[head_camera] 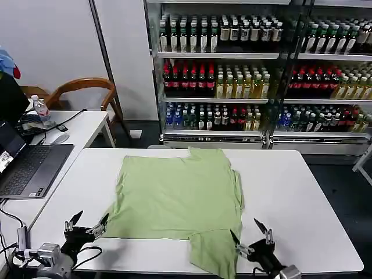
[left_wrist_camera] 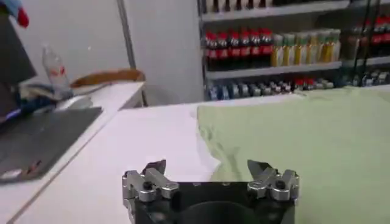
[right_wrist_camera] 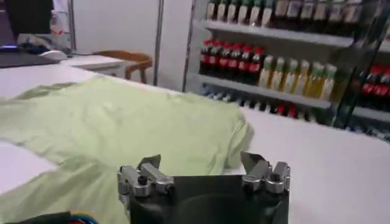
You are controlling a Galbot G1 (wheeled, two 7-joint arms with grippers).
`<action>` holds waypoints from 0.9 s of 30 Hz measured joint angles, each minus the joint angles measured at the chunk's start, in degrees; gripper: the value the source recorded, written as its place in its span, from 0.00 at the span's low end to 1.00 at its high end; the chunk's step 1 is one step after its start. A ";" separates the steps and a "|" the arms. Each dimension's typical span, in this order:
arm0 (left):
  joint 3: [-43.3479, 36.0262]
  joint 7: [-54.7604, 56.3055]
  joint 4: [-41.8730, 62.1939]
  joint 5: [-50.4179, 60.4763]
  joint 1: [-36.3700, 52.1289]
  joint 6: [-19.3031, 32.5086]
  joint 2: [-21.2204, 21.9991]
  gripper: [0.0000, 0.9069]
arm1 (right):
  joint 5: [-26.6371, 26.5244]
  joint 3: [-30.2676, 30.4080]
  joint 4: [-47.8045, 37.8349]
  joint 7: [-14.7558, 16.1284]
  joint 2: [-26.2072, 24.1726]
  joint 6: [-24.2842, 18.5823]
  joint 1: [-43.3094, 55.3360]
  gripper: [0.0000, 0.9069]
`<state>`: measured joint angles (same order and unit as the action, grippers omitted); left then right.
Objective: Fold and organize the clothes.
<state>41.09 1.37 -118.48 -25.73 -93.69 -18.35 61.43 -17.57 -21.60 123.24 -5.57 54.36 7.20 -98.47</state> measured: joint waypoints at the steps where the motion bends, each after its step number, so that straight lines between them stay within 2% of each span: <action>1: 0.02 0.37 -0.20 -0.34 -0.32 -0.62 -0.04 1.00 | -0.06 0.12 0.03 0.02 -0.01 0.05 -0.46 1.00; 16: 0.02 2.32 2.20 -3.21 -0.87 -6.08 -1.09 1.00 | 1.28 2.43 0.35 -0.92 0.55 0.11 -4.72 1.00; 27: 0.17 2.58 3.66 -4.61 -0.34 -7.02 -0.94 1.00 | 1.26 2.42 0.79 -1.01 0.07 0.21 -6.29 1.00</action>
<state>41.26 3.96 -114.82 -30.34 -94.03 -25.38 60.48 -16.31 -19.18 124.03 -6.58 54.43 7.41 -104.76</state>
